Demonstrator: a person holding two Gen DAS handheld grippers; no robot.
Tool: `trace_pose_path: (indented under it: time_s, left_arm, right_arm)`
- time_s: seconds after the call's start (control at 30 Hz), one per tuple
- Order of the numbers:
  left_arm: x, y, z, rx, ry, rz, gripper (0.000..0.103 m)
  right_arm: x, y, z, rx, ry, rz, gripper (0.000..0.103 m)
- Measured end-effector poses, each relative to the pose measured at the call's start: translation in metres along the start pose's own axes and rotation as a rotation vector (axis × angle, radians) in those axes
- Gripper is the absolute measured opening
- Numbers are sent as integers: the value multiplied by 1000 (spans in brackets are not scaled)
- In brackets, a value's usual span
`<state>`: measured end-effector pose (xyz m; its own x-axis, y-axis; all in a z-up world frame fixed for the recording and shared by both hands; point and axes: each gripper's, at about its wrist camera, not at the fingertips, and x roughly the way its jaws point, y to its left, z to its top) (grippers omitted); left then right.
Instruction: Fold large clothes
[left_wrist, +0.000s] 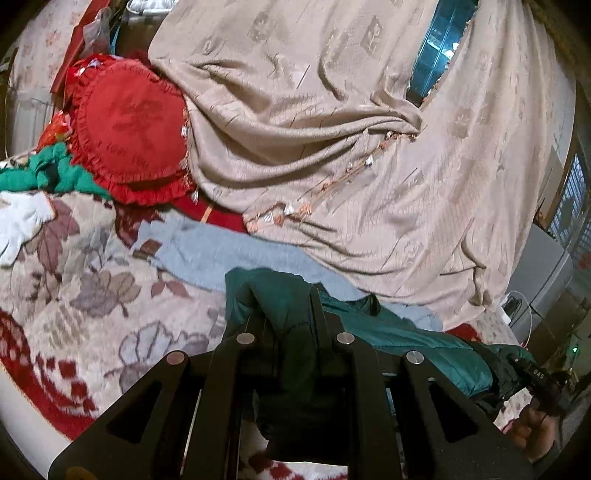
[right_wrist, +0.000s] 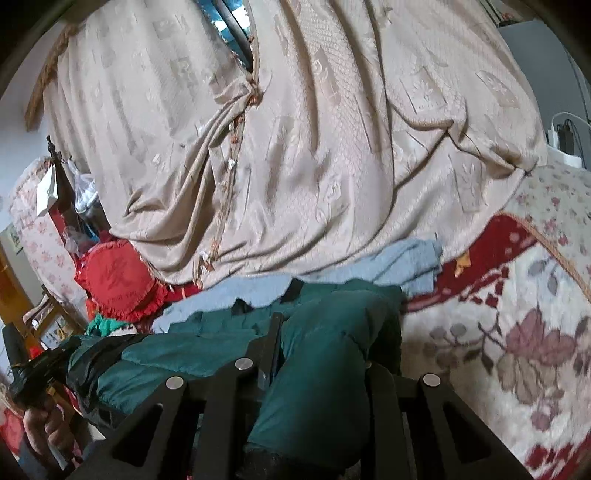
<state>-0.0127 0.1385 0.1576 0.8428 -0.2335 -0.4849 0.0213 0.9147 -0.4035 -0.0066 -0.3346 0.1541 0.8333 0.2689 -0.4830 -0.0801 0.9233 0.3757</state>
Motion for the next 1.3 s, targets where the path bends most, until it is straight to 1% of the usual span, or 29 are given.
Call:
trace_pose_path:
  time_s: [0.1,0.23,0.33,0.5,0.63,0.8,0.93,1.1,1.3]
  left_arm:
    - [12,-1,13,1,-6,3,11]
    - [36,4,27,-7,8,10,11]
    - [62,4,36,-3,17,38,11]
    - [112,-1,43,36,40,102,11]
    - [149,1,42,52,73,148,11]
    - [187,12,36,13,113,190,12]
    - [211,18,30,4,130,214,12]
    - [238,28,24,-33,156,238,13]
    - [258,41,8,-30,180,248,15]
  right_arm:
    - [11,3,12,-11,-11,-4,18]
    - [34,8,27,-30,-21,-17,18]
    - [56,8,36,-34,-12,-42,18]
    - [98,0,46,-20,15,-86,18]
    - [133,-6,47,-23,51,-129,18]
    - [166,-9,45,-48,80,-166,18]
    - [188,-13,42,-55,106,-196,18]
    - [213,-18,40,-60,141,-234,18]
    - [238,-22,31,-83,187,-265,18]
